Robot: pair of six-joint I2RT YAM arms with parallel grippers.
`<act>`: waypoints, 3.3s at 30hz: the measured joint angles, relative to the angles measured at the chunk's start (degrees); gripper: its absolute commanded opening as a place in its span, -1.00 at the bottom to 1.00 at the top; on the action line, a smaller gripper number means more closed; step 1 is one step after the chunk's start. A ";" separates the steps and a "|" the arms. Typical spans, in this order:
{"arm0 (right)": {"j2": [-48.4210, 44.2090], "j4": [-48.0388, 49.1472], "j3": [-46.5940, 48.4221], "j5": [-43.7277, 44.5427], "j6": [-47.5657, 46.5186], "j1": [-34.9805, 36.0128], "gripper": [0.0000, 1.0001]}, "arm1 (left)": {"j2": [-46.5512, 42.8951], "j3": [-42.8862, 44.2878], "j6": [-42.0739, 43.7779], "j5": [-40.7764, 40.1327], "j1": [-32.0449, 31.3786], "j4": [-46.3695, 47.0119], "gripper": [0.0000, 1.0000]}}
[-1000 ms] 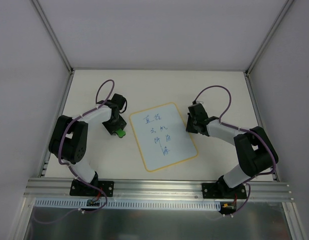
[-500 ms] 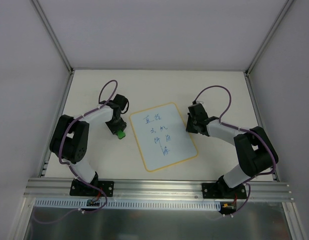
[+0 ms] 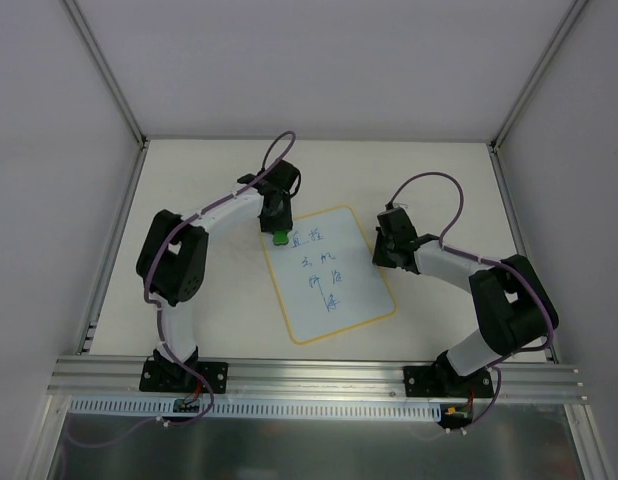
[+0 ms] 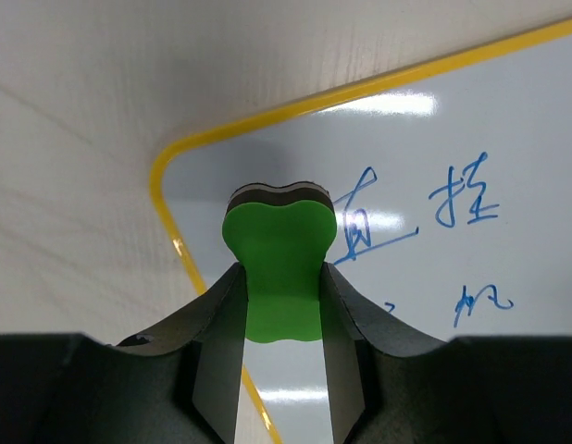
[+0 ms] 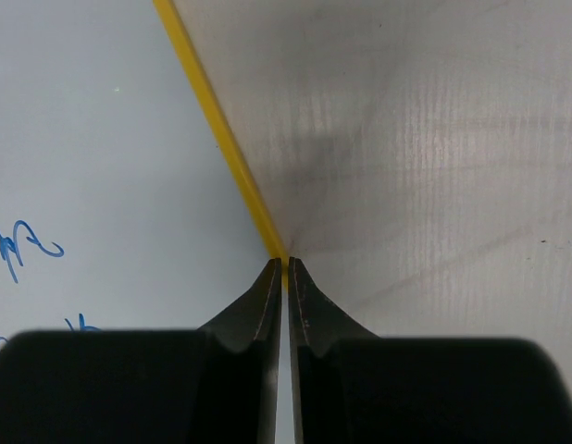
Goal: Erase the whiteboard
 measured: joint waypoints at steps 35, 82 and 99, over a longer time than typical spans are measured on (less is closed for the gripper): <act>-1.88 -2.47 -1.07 1.31 -0.02 0.83 -0.89 | 19.87 21.03 7.32 -0.20 -13.46 -1.25 -1.00; -2.25 -3.34 -1.07 -0.44 1.53 2.51 -0.92 | 14.21 12.39 10.32 -0.96 -18.14 -1.53 -1.00; -2.78 -3.82 -1.49 -0.72 2.67 3.08 -0.92 | -4.72 -14.29 3.85 1.29 -10.29 1.53 -1.00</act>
